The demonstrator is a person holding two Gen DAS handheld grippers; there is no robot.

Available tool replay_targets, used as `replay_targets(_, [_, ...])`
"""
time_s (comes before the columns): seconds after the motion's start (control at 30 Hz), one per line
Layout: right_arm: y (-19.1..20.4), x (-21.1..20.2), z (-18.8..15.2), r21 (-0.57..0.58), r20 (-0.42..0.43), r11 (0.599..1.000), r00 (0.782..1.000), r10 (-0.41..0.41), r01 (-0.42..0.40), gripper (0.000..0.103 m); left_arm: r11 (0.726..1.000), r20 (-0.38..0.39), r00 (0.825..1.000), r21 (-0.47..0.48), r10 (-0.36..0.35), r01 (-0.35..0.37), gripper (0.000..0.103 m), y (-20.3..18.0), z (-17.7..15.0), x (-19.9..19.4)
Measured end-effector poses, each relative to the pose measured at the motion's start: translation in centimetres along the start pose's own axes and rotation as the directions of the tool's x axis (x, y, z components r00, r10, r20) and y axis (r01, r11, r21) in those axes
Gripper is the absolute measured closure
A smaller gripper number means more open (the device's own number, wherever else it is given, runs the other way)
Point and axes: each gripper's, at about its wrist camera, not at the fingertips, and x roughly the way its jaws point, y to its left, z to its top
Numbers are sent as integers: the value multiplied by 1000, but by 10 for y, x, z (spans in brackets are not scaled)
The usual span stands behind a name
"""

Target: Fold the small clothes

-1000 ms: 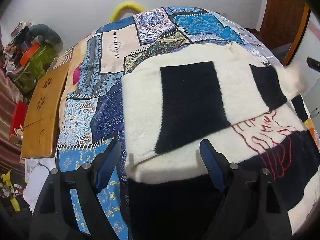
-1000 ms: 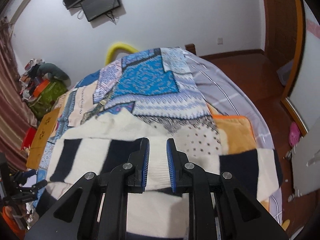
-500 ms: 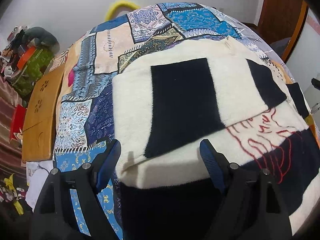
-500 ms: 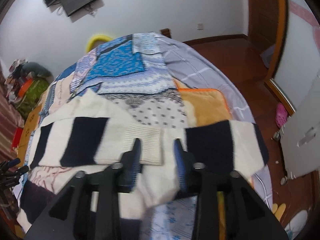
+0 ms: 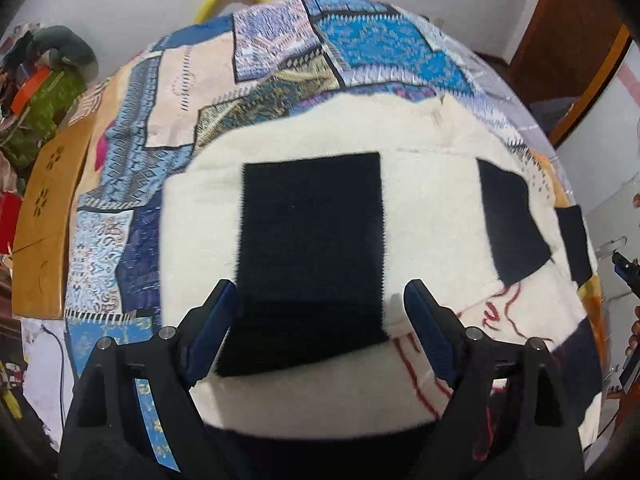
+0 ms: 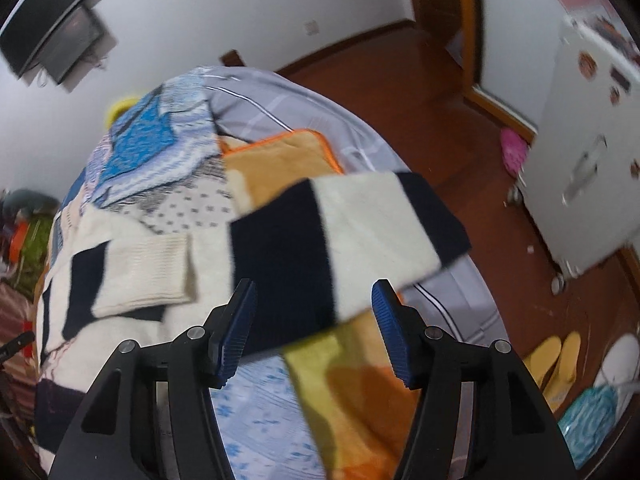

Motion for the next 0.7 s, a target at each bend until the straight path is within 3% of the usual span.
replay_targets(0.13, [-16, 15, -4, 53, -36, 998, 999, 18, -16, 47, 999, -46, 998, 21, 39, -38, 18, -6, -1, 19])
replay_targets(0.33, [-31, 44, -5, 154, -86, 985, 993, 86, -72, 47, 999, -57, 998, -1, 39, -39, 13, -2, 0, 27])
replay_targets(0.47, [-39, 55, -3, 249, -72, 959, 984, 161, -138, 44, 999, -65, 997, -23, 39, -40, 11, 0, 1, 32])
replay_targets(0.57, [-40, 61, 2, 254, -59, 955, 984, 170, -150, 45, 998, -60, 997, -27, 51, -52, 8, -3, 1, 34])
replay_targets(0.67, [-36, 65, 6, 225, -53, 966, 988, 142, -127, 54, 998, -54, 996, -18, 64, -65, 8, -6, 1, 36])
replay_targets(0.7, [-35, 66, 8, 209, -52, 972, 991, 123, -110, 62, 998, -52, 996, -16, 67, -68, 8, -7, 1, 36])
